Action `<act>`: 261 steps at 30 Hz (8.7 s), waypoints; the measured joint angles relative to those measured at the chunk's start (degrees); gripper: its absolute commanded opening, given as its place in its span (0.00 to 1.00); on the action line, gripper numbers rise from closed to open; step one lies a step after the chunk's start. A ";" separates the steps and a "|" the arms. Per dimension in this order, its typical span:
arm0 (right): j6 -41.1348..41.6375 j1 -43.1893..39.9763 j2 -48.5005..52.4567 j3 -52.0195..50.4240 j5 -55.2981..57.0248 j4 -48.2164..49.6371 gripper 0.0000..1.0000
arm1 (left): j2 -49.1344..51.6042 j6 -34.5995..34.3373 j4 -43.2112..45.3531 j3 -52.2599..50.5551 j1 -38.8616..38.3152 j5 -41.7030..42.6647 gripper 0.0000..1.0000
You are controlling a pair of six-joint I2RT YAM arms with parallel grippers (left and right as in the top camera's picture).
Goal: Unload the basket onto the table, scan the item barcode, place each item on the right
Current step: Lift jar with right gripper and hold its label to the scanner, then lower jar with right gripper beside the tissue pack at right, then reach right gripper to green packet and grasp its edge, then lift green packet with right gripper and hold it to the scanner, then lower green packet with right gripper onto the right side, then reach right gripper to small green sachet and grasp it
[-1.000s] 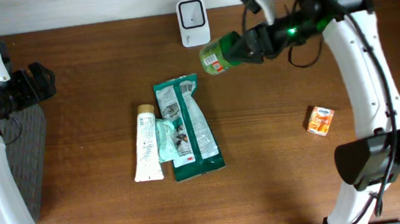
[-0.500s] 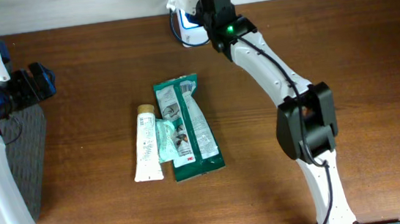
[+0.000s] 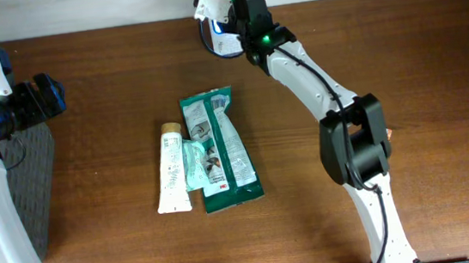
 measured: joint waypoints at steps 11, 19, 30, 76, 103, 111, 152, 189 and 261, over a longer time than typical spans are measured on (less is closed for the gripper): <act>48.72 -7.19 -28.89 -2.82 -7.63 -71.67 0.55 | -0.04 0.00 0.04 0.00 0.00 0.00 0.99; 58.31 -24.22 -27.06 -34.80 -8.44 -54.86 0.58 | -0.04 0.00 0.15 0.00 0.00 0.00 0.99; 59.56 -25.18 -27.41 -23.06 -14.86 -68.37 0.99 | -0.04 0.00 -0.09 0.00 0.00 0.00 0.99; 78.95 -6.93 -19.56 -37.51 -28.52 -36.83 0.46 | -0.04 0.00 0.04 0.00 0.00 0.00 0.99; 44.76 -8.68 -8.46 -28.52 -51.30 -50.18 0.73 | -0.04 0.00 0.04 0.00 0.00 0.00 0.99; 63.69 -2.03 -8.63 -32.28 -56.04 -36.94 0.45 | -0.04 0.00 0.00 0.00 0.00 0.00 0.99; -2.60 5.25 3.28 -6.75 54.73 -1.73 0.04 | -0.11 0.00 0.02 0.02 0.00 0.00 0.99; 61.05 -23.47 -30.36 -43.32 -5.75 -56.39 0.04 | -0.11 0.00 0.02 0.02 0.00 0.00 0.99; 57.29 10.12 -14.51 -25.70 -25.27 -33.66 0.40 | -0.11 0.00 -0.17 0.02 0.00 0.00 0.99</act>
